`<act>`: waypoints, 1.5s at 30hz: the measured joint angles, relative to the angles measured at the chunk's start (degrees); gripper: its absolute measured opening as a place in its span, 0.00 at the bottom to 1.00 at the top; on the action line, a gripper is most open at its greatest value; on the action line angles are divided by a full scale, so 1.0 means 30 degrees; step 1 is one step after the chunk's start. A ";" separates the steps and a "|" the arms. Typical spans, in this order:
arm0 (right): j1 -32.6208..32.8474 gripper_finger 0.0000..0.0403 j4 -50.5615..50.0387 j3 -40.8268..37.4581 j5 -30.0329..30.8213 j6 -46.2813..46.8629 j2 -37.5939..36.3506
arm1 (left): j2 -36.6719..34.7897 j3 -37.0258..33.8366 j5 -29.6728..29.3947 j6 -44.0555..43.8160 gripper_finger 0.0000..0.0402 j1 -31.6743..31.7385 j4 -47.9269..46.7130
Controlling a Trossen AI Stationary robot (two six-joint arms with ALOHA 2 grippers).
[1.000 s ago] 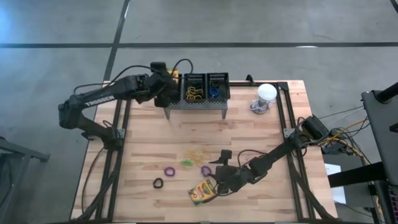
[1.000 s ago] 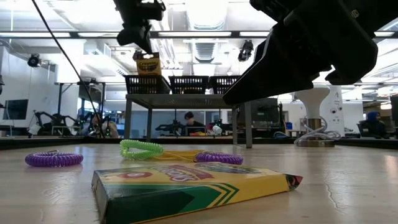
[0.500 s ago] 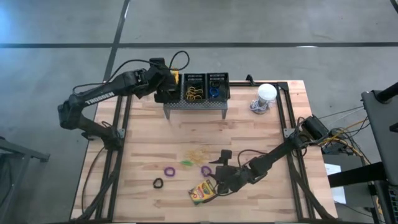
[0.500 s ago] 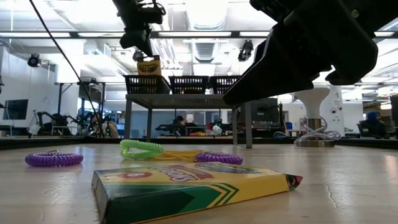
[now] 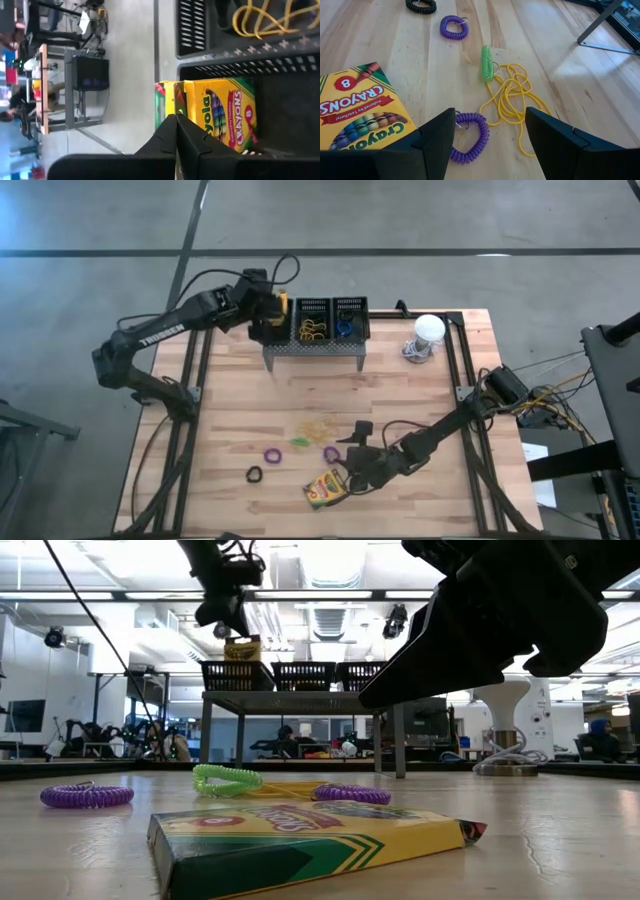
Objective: Pick & Place Office Desk Supplies
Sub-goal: Put the yellow crayon box in the left black bin on the shelf, then adjust the black bin on the shelf
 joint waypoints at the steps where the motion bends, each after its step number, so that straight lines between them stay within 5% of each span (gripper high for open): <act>1: 0.0000 0.59 0.0000 0.0000 0.0000 0.0004 0.0000 | 0.0000 -0.0121 -0.0034 0.0170 0.01 0.0000 0.0048; 13: -0.0007 0.59 0.0015 -0.0102 0.0000 0.0022 0.0000 | 0.0000 -0.2267 -0.1588 0.3116 0.04 -0.0051 0.3679; 22: -0.0007 0.59 0.0022 -0.0194 0.0000 0.0064 0.0000 | 0.0000 -0.2578 -0.2003 0.3118 0.24 -0.0065 0.5321; 28: -0.0007 0.59 0.0022 -0.0219 0.0000 0.0066 0.0000 | -0.0003 -0.2085 -0.8570 0.1322 0.31 -0.1772 0.4758; 31: -0.0007 0.59 0.0068 -0.0219 0.0000 0.0066 0.0000 | -0.0196 -0.1152 -1.0287 -0.1474 0.30 -0.3095 0.0792; 38: 0.0000 0.59 0.0300 -0.0240 0.0000 0.0149 0.0000 | -0.1243 0.1048 -0.3796 -1.3878 0.23 -0.2415 -0.9265; 45: 0.0000 0.59 0.0393 -0.0248 0.0000 0.0073 0.0000 | -0.2442 -0.0917 0.1510 -1.5965 0.08 0.1242 -0.9299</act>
